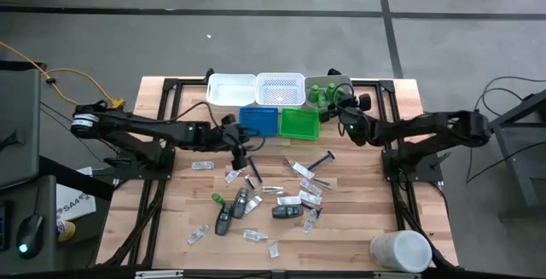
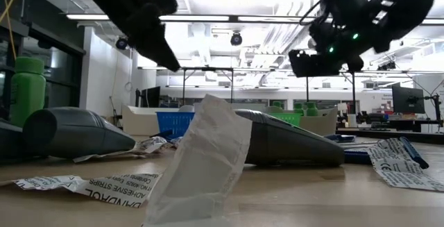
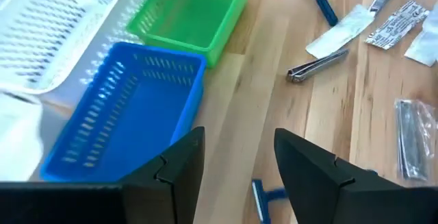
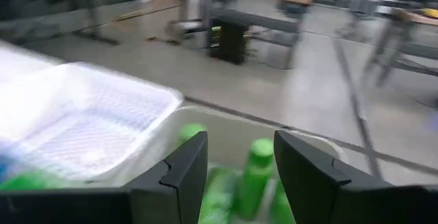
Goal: Pick & Place Travel size toiletries
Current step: Put the green shampoo bottle into the gray bin
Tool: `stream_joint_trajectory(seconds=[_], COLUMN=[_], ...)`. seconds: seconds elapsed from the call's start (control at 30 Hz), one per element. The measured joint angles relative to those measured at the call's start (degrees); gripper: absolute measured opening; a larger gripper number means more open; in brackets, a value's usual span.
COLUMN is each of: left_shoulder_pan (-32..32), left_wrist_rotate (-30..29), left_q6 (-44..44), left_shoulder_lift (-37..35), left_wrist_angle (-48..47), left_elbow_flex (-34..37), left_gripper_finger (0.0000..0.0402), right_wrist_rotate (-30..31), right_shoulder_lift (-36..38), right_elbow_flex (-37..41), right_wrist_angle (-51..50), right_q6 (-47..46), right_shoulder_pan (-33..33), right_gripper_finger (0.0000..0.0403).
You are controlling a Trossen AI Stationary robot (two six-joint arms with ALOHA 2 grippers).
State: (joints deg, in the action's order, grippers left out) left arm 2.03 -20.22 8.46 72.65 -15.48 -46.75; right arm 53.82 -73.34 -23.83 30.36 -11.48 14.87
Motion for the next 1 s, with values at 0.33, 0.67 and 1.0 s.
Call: stream_joint_trajectory(seconds=[0.33,0.67,1.0], left_shoulder_pan=[17.2,31.8,40.2], left_wrist_rotate=[-15.1,-24.5,-21.1], left_q6=[15.4,29.6,40.3], left_shoulder_lift=[-5.8,-6.9,-6.9], left_wrist_angle=[-16.3,-20.4,-27.2], left_elbow_flex=[0.1,0.1,0.1], left_gripper_finger=[0.0175,0.0175,0.0175], right_wrist_rotate=[-0.4,-3.1,-7.8], right_shoulder_lift=[6.3,6.3,6.3], right_elbow_flex=[0.0,0.0,0.0], right_wrist_angle=[-4.2,-7.0,-10.3], right_q6=[6.5,6.8,-1.5], right_shoulder_pan=[-9.2,-13.0,-15.9], right_gripper_finger=[0.0162,0.0162,0.0162])
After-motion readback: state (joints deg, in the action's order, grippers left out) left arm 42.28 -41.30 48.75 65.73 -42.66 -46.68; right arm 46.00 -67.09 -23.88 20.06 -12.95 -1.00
